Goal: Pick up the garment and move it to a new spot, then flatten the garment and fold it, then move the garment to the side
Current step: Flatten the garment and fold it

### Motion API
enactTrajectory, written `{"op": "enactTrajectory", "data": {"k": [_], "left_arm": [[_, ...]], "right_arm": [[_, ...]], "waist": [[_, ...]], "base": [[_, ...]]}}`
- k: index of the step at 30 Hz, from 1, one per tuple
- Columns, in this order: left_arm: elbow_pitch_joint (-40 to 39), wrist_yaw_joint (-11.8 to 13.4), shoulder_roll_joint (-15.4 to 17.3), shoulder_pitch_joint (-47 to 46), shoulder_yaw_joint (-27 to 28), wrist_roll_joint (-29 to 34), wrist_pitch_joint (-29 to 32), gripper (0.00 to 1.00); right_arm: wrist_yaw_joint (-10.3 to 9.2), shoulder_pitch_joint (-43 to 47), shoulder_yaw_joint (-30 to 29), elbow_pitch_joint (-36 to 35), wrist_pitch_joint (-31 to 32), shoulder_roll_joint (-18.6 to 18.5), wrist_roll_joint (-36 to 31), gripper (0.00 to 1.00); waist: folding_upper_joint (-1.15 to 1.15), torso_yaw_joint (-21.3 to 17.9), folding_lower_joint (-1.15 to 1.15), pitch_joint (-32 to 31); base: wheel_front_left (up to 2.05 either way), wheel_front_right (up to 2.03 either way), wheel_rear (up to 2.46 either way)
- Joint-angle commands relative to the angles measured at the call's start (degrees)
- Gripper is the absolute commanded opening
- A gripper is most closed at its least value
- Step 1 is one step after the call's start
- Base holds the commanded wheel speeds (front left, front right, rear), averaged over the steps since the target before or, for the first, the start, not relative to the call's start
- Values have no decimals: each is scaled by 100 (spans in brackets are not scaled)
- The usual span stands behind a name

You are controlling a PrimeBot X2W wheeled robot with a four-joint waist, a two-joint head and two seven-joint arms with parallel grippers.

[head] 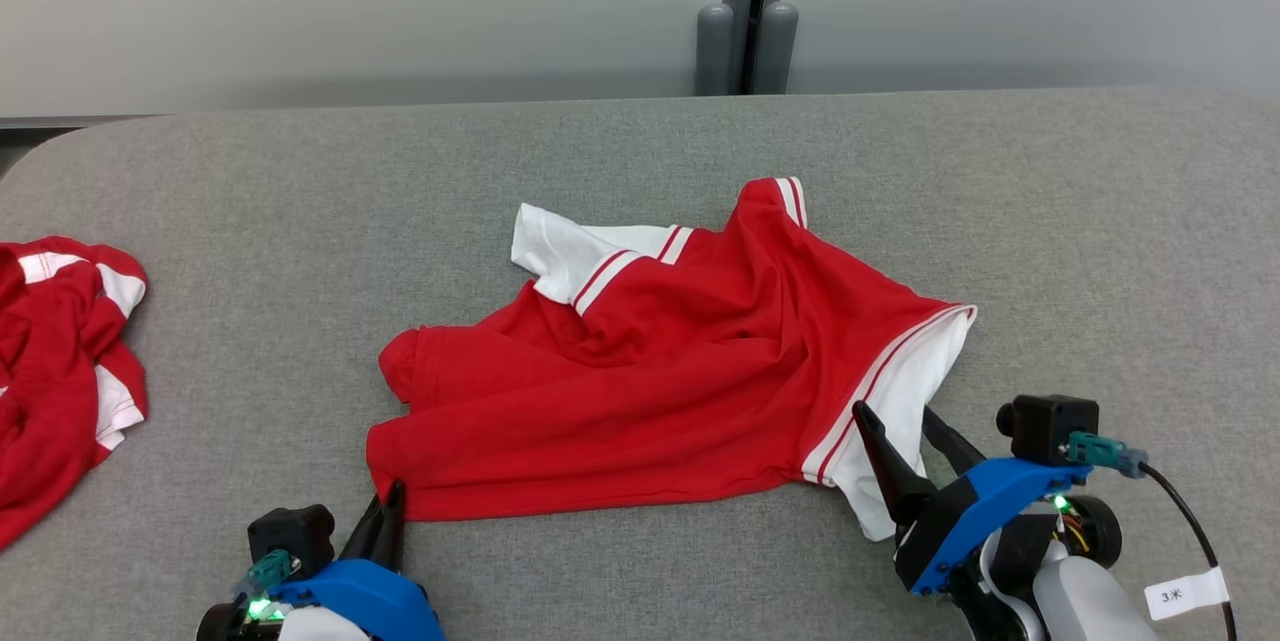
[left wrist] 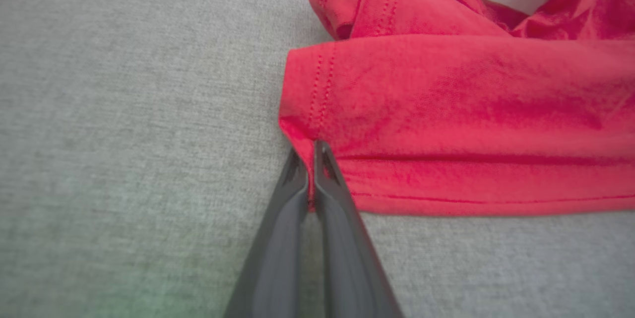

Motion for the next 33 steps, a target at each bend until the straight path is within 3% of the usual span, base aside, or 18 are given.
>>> {"op": "enactTrajectory", "data": {"k": [1,2,3,4,8,9,16,21,27,33], "left_arm": [[145,11,31,-2,-18,-33,78,0],[152,15,35,-4,-22,-31,73,0],[160,14,39,-9,-27,-31,68,0],[166,13,42,-14,-33,-41,67,0],[185,12,43,-34,-53,-72,54,0],[189,11,44,-35,-61,-74,49,0],[-74,4,74,-57,-3,-148,-83,0],[-889,-29,42,48,234,-442,-175,0],[-2575,-62,85,325,253,-1241,-125,0],[-4850,-66,393,607,162,-2543,531,0]], "right_arm": [[3,-65,12,-21,1,-8,-53,100],[3,-90,6,-44,-28,-8,-72,99],[3,-91,1,-45,-32,-9,-85,80],[3,-91,-5,-31,-4,-9,-125,48],[3,-157,-25,50,139,-9,-292,26],[3,-202,-11,62,151,-8,-352,0],[3,-322,-182,-160,-8,-10,-584,0],[3,-181,-493,-726,-203,-8,-547,0],[3,132,-758,-1760,141,-9,-540,0],[3,472,-1082,-3248,625,-9,-467,0]], "waist": [[0,-2,0,3],[0,0,0,6],[0,3,0,9],[0,5,0,9],[0,4,0,25],[0,1,0,28],[0,2,0,-19],[0,-22,0,-110],[0,-56,0,-222],[0,-91,0,-233]], "base": [[0,0,0],[0,0,0],[0,0,0],[0,0,0],[0,0,0],[0,0,0],[0,0,0],[0,0,0],[0,0,0],[0,0,0]]}}
